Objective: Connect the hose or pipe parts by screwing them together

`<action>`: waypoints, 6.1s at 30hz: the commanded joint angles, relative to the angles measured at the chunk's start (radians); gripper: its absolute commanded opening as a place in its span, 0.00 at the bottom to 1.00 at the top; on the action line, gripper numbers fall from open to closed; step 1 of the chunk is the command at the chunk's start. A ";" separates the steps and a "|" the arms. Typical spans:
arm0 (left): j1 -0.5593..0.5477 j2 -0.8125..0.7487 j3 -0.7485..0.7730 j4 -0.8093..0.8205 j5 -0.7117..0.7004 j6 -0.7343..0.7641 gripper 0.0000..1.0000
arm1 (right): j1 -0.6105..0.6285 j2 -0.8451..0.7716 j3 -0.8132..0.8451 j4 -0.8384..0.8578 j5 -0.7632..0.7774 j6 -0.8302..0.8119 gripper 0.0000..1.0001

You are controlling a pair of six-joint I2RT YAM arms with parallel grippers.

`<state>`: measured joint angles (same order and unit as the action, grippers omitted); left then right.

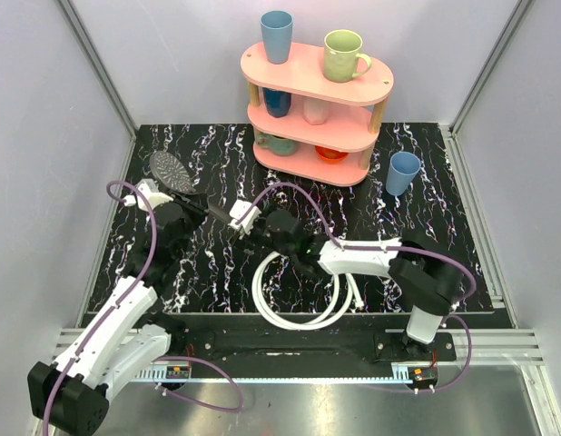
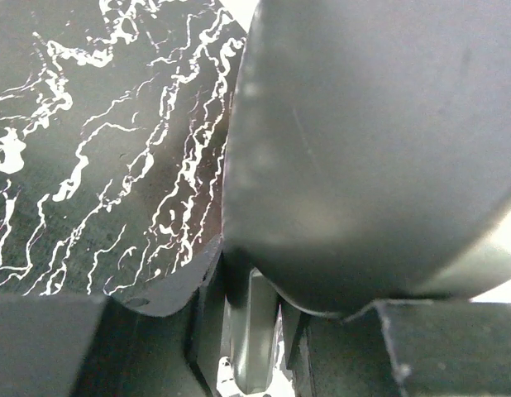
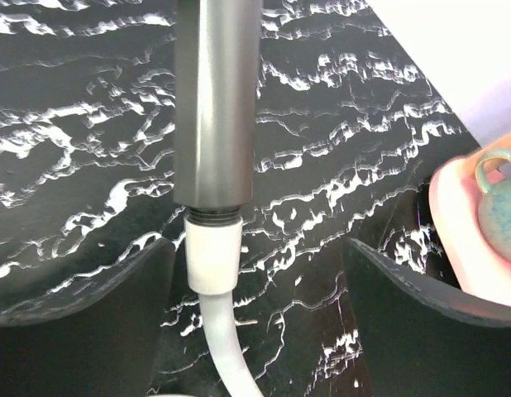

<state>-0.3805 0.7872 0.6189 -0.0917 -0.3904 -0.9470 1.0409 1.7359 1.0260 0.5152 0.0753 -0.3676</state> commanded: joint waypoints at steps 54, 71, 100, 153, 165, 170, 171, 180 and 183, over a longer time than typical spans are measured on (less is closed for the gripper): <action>0.005 -0.079 -0.010 0.061 -0.059 -0.110 0.00 | -0.111 -0.127 -0.061 0.088 -0.082 -0.010 1.00; 0.005 -0.008 0.222 -0.342 -0.077 -0.329 0.00 | 0.116 0.096 0.068 0.189 0.244 -0.295 0.86; 0.005 -0.279 -0.522 1.006 0.384 0.163 0.00 | -0.235 0.005 0.341 -0.306 -0.995 0.212 0.00; 0.000 -0.149 0.009 -0.164 -0.008 -0.349 0.00 | 0.100 0.137 0.166 0.099 0.259 -0.183 0.22; 0.002 -0.255 -0.290 0.387 0.195 0.120 0.00 | -0.097 0.048 0.271 -0.249 -0.454 0.056 0.00; 0.002 -0.247 -0.476 0.956 0.358 0.224 0.00 | -0.209 0.095 0.410 -0.469 -0.909 0.101 0.00; 0.003 -0.238 -0.508 1.002 0.363 0.229 0.00 | -0.238 0.108 0.454 -0.510 -1.051 0.114 0.00; 0.005 -0.161 -0.551 1.132 0.394 0.306 0.00 | -0.326 0.201 0.552 -0.552 -1.355 0.275 0.18; 0.006 -0.157 -0.519 1.075 0.354 0.268 0.00 | -0.338 0.212 0.526 -0.547 -1.260 0.268 0.32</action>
<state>-0.3756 0.6159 0.1040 1.0088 -0.0669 -0.7483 0.7650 1.9648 1.5005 -0.0769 -1.1687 -0.1886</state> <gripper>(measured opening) 0.318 0.319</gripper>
